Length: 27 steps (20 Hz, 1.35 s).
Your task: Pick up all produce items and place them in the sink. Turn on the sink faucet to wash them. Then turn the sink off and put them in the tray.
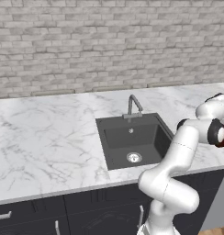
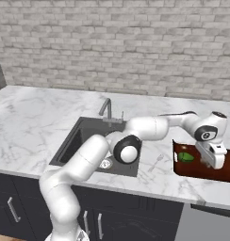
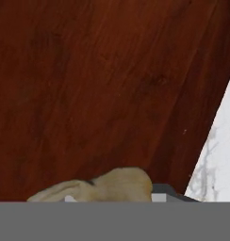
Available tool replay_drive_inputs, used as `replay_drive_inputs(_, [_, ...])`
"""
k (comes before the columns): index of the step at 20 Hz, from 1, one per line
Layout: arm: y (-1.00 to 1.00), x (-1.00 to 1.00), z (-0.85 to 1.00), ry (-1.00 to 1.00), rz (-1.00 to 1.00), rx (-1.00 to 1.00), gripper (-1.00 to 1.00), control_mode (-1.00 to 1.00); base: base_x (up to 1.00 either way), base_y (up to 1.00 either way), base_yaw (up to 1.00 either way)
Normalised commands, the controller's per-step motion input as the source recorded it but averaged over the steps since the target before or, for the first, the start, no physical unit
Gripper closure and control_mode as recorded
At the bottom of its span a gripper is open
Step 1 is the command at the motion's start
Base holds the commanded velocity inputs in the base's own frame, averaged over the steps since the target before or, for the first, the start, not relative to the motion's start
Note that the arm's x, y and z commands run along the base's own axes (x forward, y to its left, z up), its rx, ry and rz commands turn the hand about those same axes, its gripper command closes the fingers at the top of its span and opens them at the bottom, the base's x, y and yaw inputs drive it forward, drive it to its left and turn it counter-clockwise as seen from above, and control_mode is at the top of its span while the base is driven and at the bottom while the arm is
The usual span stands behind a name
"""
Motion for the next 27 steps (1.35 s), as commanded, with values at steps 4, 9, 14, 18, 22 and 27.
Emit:
replay_drive_inputs(4, [0.0,0.0,-0.16,0.08,0.0,0.0,-1.0,-1.0,0.0,0.0,0.0])
replay_drive_inputs(9, [0.02,0.01,-0.11,0.01,0.0,0.0,-1.0,-1.0,0.0,0.0,0.0])
replay_drive_inputs(14, [0.0,-0.07,0.0,-0.05,0.0,0.0,-1.0,-1.0,0.0,0.0,0.0])
replay_drive_inputs(18, [0.1,-0.17,0.12,-0.03,0.0,0.0,-1.0,-1.0,0.0,0.0,0.0])
replay_drive_inputs(22, [0.3,-0.22,0.14,-0.01,0.0,0.0,-1.0,-1.0,0.0,0.0,0.0])
replay_drive_inputs(27, [0.43,-0.21,0.22,0.0,0.0,0.0,-1.0,-1.0,0.0,0.0,0.0])
